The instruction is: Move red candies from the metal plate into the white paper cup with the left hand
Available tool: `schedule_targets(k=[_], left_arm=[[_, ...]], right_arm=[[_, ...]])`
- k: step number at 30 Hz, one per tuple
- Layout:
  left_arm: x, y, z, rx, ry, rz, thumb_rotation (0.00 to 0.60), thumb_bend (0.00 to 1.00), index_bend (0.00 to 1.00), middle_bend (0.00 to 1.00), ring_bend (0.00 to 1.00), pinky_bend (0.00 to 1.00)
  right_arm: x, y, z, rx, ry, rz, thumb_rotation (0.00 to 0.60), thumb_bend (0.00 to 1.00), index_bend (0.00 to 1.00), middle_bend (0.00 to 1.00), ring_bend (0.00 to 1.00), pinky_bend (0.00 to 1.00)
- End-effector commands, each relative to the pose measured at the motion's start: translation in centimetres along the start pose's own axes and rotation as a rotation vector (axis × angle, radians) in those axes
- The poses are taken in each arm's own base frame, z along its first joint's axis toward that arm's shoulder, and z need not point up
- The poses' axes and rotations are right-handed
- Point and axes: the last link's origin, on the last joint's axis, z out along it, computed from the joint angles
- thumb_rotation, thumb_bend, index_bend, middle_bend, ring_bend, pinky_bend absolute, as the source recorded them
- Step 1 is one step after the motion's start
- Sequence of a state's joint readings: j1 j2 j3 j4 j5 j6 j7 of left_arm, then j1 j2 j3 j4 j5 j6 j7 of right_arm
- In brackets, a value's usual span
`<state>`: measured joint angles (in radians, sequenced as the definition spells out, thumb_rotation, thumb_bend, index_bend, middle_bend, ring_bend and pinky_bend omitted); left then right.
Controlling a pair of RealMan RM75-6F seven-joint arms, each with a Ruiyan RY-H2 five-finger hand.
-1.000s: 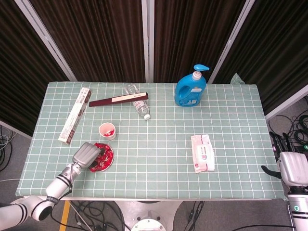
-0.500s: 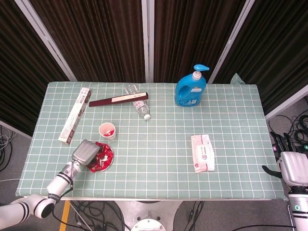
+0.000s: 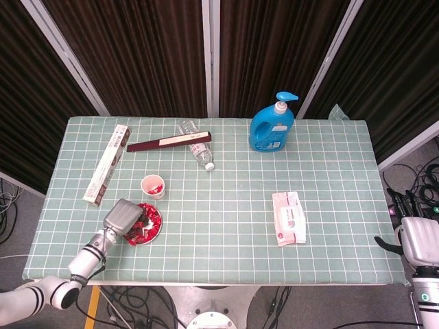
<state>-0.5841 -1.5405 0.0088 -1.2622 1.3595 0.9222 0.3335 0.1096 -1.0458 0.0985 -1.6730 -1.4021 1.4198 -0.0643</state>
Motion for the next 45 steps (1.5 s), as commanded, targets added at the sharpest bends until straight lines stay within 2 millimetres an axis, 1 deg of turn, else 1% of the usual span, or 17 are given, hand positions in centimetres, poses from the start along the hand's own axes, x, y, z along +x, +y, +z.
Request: schedule_targets(k=[1, 4, 7, 10, 13, 16, 18, 21, 24, 26, 29, 32, 34, 42, 45], left_arm=[[-0.1, 0.0, -0.1, -0.006, 0.003, -0.008, 0.6, 0.36, 0.67, 0.86, 0.94, 1.0], [0.1, 0.1, -0.3, -0.011, 0.01, -0.031, 0.6, 0.39, 0.69, 0.87, 0.94, 1.0], [0.7, 0.3, -0.6, -0.023, 0.025, -0.079, 0.6, 0.42, 0.7, 0.88, 0.94, 1.0], [1.9, 0.3, -0.6, -0.033, 0.053, -0.112, 0.6, 0.43, 0.7, 0.88, 0.94, 1.0], [3.7, 0.2, -0.3, -0.041, 0.087, -0.144, 0.6, 0.43, 0.7, 0.88, 0.94, 1.0], [6.1, 0.2, 0.5, -0.05, 0.138, -0.152, 0.6, 0.43, 0.7, 0.88, 0.94, 1.0], [7.7, 0.2, 1.4, -0.054, 0.163, -0.167, 0.6, 0.43, 0.7, 0.88, 0.94, 1.0], [10.0, -0.1, 3.2, -0.046, 0.173, -0.176, 0.6, 0.43, 0.7, 0.88, 0.94, 1.0], [11.4, -0.4, 5.1, -0.027, 0.17, -0.168, 0.6, 0.43, 0.69, 0.88, 0.94, 1.0], [11.7, -0.5, 6.2, -0.01, 0.146, -0.158, 0.6, 0.43, 0.69, 0.88, 0.94, 1.0], [11.6, -0.7, 7.4, 0.012, 0.114, -0.159, 0.6, 0.42, 0.68, 0.87, 0.94, 1.0], [11.4, -0.9, 7.9, 0.029, 0.093, -0.156, 0.6, 0.42, 0.66, 0.87, 0.94, 1.0], [11.1, -0.9, 7.9, 0.032, 0.08, -0.15, 0.6, 0.42, 0.65, 0.87, 0.94, 1.0], [10.9, -0.7, 7.6, 0.032, 0.067, -0.14, 0.6, 0.42, 0.51, 0.85, 0.94, 1.0], [10.8, -0.6, 7.4, 0.029, 0.062, -0.138, 0.6, 0.42, 0.48, 0.84, 0.94, 1.0]], right_arm=[[0.0, 0.0, 0.0, 0.001, 0.0, 0.001, 0.6, 0.02, 0.0, 0.13, 0.0, 0.33], [0.0, -0.1, 0.0, 0.004, 0.001, 0.001, 0.6, 0.02, 0.0, 0.13, 0.0, 0.33], [0.0, -0.1, -0.1, 0.005, 0.001, 0.001, 0.6, 0.02, 0.0, 0.13, 0.0, 0.33], [0.0, -0.1, -0.1, 0.007, 0.0, 0.002, 0.6, 0.02, 0.0, 0.13, 0.0, 0.33], [0.0, -0.1, -0.1, 0.009, 0.002, 0.004, 0.6, 0.02, 0.0, 0.13, 0.0, 0.33], [0.1, 0.1, -0.1, 0.008, 0.003, 0.005, 0.6, 0.02, 0.0, 0.13, 0.0, 0.33], [0.1, 0.2, -0.1, 0.006, 0.003, 0.006, 0.6, 0.02, 0.0, 0.13, 0.0, 0.33], [0.1, 0.3, -0.1, 0.005, 0.004, 0.007, 0.6, 0.02, 0.0, 0.13, 0.0, 0.34], [0.2, 0.4, -0.1, 0.001, 0.007, 0.01, 0.6, 0.02, 0.0, 0.13, 0.0, 0.34], [0.1, 0.6, -0.2, -0.004, 0.007, 0.01, 0.6, 0.02, 0.0, 0.13, 0.0, 0.34], [0.1, 0.8, -0.2, -0.014, 0.004, 0.011, 0.6, 0.02, 0.0, 0.13, 0.0, 0.34], [0.1, 0.9, -0.2, -0.021, 0.003, 0.011, 0.6, 0.02, 0.0, 0.13, 0.0, 0.34], [0.1, 1.0, -0.2, -0.024, 0.004, 0.011, 0.6, 0.02, 0.0, 0.14, 0.0, 0.34], [0.0, 0.9, 0.0, -0.026, -0.002, 0.009, 0.6, 0.02, 0.0, 0.14, 0.0, 0.35], [0.0, 0.9, 0.0, -0.027, 0.0, 0.008, 0.6, 0.02, 0.0, 0.14, 0.0, 0.35]])
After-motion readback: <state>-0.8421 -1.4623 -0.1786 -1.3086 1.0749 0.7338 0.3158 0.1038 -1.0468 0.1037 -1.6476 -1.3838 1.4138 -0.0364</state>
